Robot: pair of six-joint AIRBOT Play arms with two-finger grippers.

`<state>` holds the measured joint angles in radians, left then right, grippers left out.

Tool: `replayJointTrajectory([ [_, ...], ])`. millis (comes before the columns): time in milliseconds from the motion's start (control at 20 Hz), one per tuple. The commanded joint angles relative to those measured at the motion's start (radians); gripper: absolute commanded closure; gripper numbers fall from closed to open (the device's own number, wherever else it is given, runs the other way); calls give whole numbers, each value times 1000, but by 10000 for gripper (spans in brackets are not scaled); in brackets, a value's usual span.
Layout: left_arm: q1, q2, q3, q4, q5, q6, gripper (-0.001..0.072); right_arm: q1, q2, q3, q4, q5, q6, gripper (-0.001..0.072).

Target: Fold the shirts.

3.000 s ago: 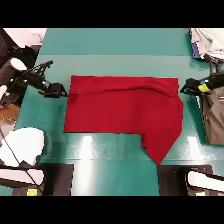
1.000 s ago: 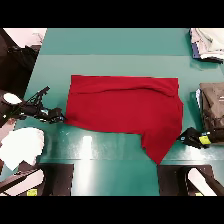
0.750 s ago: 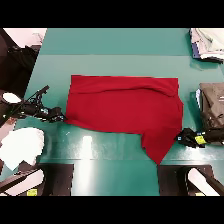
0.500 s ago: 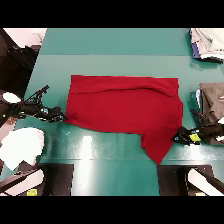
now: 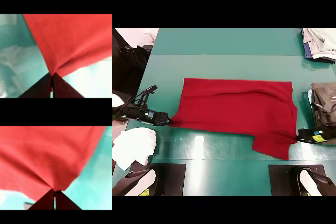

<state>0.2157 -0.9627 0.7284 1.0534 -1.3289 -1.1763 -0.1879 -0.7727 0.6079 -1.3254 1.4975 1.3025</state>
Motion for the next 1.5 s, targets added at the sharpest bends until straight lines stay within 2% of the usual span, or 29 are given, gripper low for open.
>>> replayJointTrajectory([
  [0,1,166,-24,72,-126,-17,685,3,184,49,-117,140,10,697],
  [150,1,211,-40,18,-197,-110,685,3,293,49,-107,178,21,697],
  [250,-23,201,-34,-46,-134,-110,685,3,322,49,-106,133,23,698],
  [350,-86,161,5,-46,-24,-118,685,3,282,53,-63,80,24,698],
  [450,-145,84,59,-32,78,-118,685,3,190,85,-9,-7,23,698],
  [600,-158,-74,163,-33,182,-118,684,3,15,192,24,-143,23,698],
  [750,-158,-222,258,-38,263,-120,684,3,-180,315,25,-187,23,698],
  [950,-158,-394,352,-59,275,-121,684,32,-420,472,25,-216,13,698],
  [1250,-158,-473,367,-71,386,-135,681,115,-673,652,26,-291,39,695],
  [1300,-158,-473,376,-78,399,-137,533,115,-705,688,26,-293,57,695],
  [1350,-158,-473,389,-97,405,-137,245,115,-732,723,27,-292,71,694],
  [1400,-158,-473,403,-114,403,-138,127,114,-755,758,59,-294,71,622],
  [1450,-158,-473,425,-132,385,-137,128,100,-771,787,111,-289,68,363],
])
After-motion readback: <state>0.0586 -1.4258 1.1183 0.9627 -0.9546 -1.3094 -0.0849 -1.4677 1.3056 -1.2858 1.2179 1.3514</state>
